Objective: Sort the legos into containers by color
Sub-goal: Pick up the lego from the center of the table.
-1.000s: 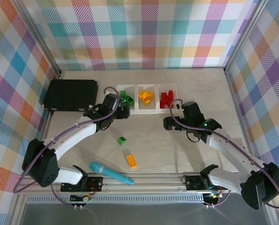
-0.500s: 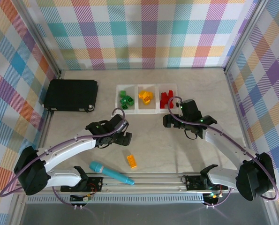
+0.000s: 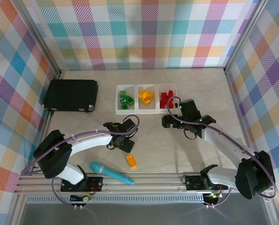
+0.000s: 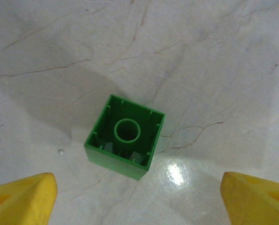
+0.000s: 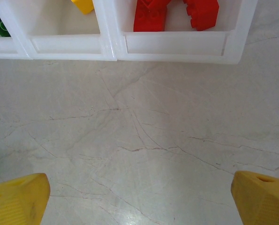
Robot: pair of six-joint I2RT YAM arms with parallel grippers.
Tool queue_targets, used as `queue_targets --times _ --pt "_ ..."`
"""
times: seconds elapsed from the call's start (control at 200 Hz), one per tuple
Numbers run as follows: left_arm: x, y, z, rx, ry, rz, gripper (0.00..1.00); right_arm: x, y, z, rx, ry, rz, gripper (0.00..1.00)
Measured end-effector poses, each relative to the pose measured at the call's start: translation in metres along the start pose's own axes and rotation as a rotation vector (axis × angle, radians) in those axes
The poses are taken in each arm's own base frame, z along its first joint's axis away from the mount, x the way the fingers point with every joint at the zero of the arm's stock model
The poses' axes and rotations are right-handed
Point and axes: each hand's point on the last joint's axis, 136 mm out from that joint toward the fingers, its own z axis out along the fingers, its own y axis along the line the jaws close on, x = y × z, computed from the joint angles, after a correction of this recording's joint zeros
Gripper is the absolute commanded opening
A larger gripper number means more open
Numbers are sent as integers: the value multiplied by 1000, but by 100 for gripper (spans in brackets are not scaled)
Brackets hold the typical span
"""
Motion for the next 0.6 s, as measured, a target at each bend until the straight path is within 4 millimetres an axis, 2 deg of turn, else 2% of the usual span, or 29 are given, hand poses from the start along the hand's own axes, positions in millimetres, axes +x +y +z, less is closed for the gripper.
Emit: queue_targets --times 0.37,0.6 --pt "-12 3 7 46 18 -31 76 0 0 0 1 1 0 99" --pt "-11 0 22 64 68 -39 70 0 0 -1 1 0 -1 99"
